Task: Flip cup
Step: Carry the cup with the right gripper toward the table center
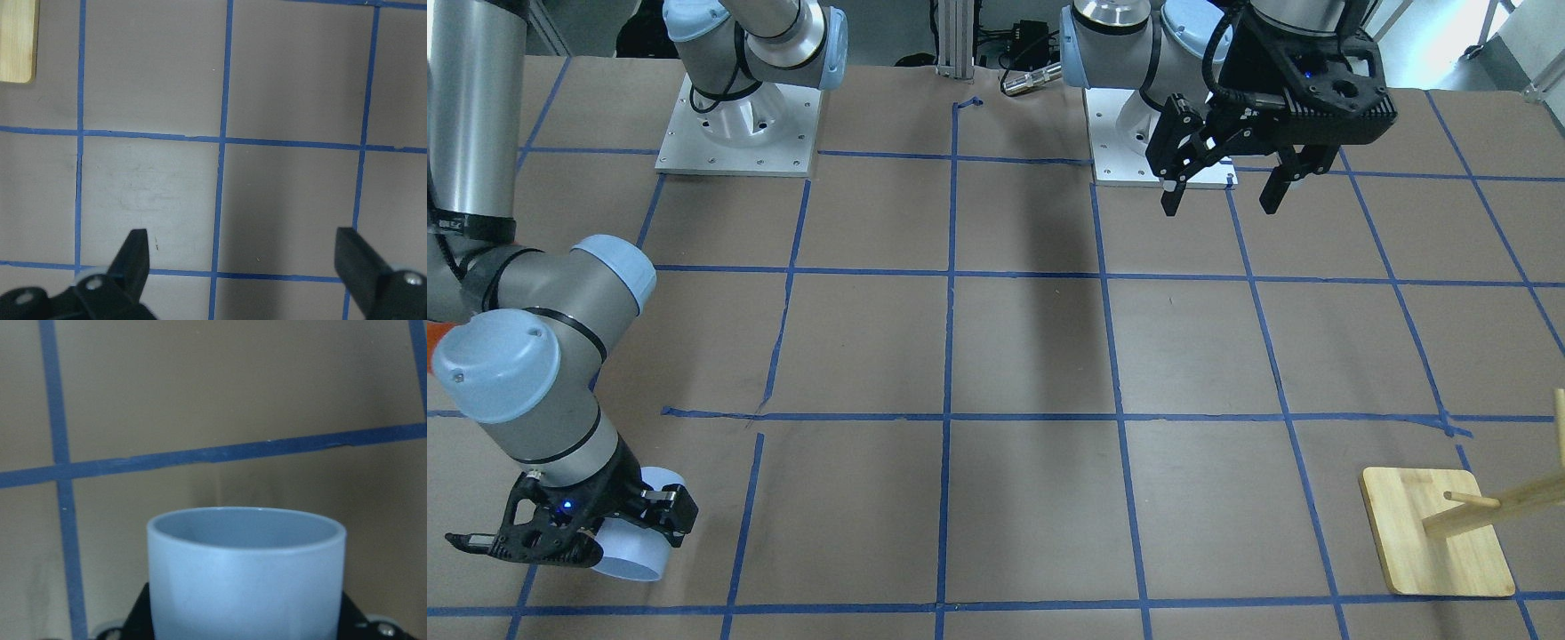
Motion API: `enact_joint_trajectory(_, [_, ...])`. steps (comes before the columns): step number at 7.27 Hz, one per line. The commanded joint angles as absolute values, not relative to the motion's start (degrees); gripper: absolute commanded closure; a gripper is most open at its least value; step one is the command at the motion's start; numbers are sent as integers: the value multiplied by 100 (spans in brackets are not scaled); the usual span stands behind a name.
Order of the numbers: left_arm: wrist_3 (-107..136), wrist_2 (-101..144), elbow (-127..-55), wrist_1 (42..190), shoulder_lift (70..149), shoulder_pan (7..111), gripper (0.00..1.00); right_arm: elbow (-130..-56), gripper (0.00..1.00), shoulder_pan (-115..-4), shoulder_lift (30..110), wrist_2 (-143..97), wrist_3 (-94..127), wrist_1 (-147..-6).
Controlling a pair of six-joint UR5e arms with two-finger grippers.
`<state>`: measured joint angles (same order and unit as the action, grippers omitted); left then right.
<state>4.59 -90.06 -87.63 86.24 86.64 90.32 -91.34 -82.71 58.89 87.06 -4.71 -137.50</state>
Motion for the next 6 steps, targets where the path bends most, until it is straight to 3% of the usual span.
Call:
enact_joint_trajectory(1, [457,-9000,-8763,8622,8657,9026,0,-8861,82,-9021,5977,8446,-1366,-13615])
enact_joint_trajectory(6, [431,-9096,-8763,8640,8648,9009,0,-8079,80,-10807,5222,8760,-4673,-13676])
